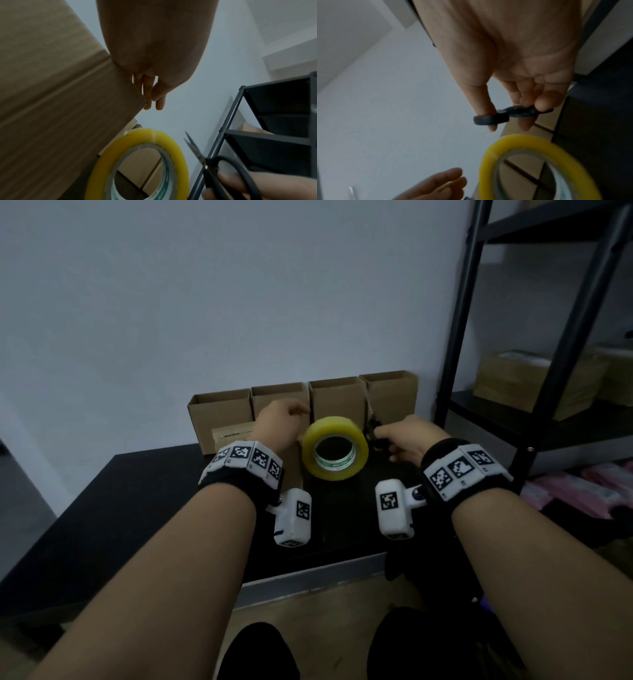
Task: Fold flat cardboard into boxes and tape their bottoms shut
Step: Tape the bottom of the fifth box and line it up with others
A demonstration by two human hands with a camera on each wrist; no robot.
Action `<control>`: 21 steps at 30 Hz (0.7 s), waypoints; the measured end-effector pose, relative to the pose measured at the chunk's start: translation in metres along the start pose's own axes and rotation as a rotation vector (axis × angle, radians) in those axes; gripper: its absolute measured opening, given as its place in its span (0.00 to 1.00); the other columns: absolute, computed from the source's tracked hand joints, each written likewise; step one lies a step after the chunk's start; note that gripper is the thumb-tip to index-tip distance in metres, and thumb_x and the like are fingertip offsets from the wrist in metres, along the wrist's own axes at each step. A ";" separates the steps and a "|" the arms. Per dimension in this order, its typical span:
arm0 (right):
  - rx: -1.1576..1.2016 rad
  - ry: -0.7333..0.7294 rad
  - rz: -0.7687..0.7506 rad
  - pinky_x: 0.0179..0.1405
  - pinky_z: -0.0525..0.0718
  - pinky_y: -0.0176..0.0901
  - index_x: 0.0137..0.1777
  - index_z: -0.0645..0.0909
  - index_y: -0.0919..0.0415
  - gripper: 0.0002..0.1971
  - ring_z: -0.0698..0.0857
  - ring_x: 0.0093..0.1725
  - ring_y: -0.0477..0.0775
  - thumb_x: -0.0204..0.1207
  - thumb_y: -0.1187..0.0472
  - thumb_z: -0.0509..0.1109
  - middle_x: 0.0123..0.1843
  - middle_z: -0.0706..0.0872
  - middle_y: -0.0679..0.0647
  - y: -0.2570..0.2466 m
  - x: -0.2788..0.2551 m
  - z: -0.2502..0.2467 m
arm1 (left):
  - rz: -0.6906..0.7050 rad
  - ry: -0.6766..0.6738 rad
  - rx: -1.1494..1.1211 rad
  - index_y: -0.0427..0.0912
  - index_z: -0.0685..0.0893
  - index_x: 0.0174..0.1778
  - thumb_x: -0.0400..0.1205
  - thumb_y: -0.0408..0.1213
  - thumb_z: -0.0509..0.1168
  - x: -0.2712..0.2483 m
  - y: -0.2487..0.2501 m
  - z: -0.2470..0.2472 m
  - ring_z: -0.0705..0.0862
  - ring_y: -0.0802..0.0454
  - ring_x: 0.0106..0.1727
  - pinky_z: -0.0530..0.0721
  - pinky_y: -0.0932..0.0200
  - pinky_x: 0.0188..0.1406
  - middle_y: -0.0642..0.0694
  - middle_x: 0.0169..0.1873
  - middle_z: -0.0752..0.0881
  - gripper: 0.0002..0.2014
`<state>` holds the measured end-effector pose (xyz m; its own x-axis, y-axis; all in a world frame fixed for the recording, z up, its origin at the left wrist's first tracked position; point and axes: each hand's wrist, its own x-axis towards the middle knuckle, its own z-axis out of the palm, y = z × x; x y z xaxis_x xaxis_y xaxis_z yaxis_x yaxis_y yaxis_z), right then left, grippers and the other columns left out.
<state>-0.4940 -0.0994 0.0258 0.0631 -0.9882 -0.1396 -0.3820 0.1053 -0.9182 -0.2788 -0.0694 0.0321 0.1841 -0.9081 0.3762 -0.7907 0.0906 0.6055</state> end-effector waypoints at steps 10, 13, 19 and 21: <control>0.145 -0.435 -0.005 0.34 0.79 0.41 0.48 0.84 0.66 0.37 0.75 0.29 0.49 0.71 0.26 0.63 0.33 0.83 0.55 -0.024 -0.051 0.025 | -0.022 0.012 0.183 0.43 0.87 0.61 0.85 0.35 0.59 -0.017 -0.011 -0.019 0.82 0.48 0.60 0.75 0.60 0.53 0.44 0.60 0.86 0.14; 0.094 -0.566 0.025 0.31 0.80 0.39 0.48 0.84 0.68 0.41 0.77 0.28 0.49 0.72 0.24 0.57 0.34 0.85 0.57 -0.023 -0.056 0.025 | -0.022 -0.005 0.181 0.44 0.86 0.63 0.86 0.36 0.59 -0.021 -0.009 -0.020 0.82 0.48 0.62 0.75 0.60 0.56 0.45 0.62 0.86 0.14; -0.011 -0.699 0.078 0.24 0.81 0.35 0.46 0.85 0.69 0.42 0.79 0.25 0.48 0.75 0.26 0.54 0.31 0.86 0.56 -0.021 -0.063 0.027 | -0.033 -0.024 0.163 0.43 0.86 0.62 0.85 0.36 0.60 -0.021 -0.009 -0.022 0.82 0.48 0.62 0.76 0.59 0.55 0.45 0.61 0.86 0.13; -0.030 -0.708 0.096 0.24 0.82 0.35 0.47 0.85 0.70 0.43 0.79 0.26 0.48 0.75 0.26 0.53 0.31 0.86 0.56 -0.020 -0.064 0.033 | -0.029 -0.016 0.164 0.43 0.86 0.62 0.85 0.36 0.60 -0.021 -0.009 -0.022 0.82 0.48 0.62 0.75 0.60 0.55 0.45 0.60 0.86 0.13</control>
<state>-0.4603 -0.0350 0.0409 0.6073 -0.6642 -0.4359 -0.4402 0.1754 -0.8806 -0.2622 -0.0422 0.0345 0.1999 -0.9157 0.3485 -0.8703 -0.0025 0.4926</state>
